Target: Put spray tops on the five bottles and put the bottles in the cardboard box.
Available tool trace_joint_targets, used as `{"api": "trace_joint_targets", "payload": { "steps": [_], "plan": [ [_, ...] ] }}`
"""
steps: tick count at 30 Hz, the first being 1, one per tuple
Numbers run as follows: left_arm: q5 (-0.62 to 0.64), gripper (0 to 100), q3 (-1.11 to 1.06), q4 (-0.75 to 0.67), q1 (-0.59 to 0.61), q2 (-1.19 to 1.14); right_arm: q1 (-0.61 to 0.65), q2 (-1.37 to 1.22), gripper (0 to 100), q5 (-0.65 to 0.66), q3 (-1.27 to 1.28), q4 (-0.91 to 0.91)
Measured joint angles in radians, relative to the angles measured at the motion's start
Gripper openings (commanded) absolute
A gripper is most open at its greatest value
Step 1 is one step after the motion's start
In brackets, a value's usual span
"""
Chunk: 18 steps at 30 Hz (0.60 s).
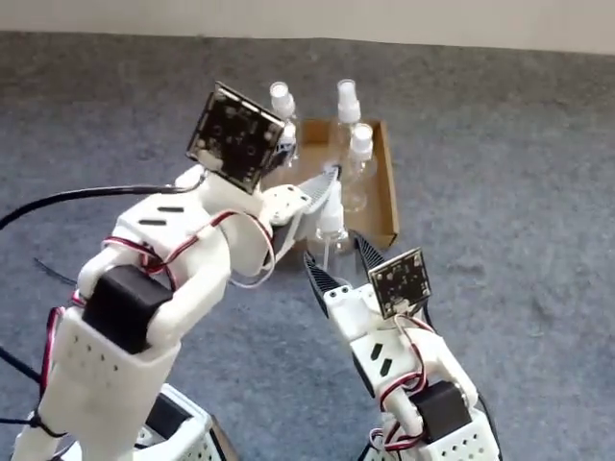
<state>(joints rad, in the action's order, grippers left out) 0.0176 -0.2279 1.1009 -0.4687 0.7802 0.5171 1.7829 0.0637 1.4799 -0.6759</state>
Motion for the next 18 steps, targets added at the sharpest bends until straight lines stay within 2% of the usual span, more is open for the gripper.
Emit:
{"api": "trace_joint_targets", "payload": {
  "steps": [9,18],
  "plan": [
    [-0.058,17,-0.135,-0.092,0.009,-0.002,0.000,0.000,0.4,0.000,0.000,0.000],
    [-0.057,17,-0.227,-0.107,0.015,0.014,0.002,-0.002,0.4,0.000,0.002,-0.002]
  ]
}}
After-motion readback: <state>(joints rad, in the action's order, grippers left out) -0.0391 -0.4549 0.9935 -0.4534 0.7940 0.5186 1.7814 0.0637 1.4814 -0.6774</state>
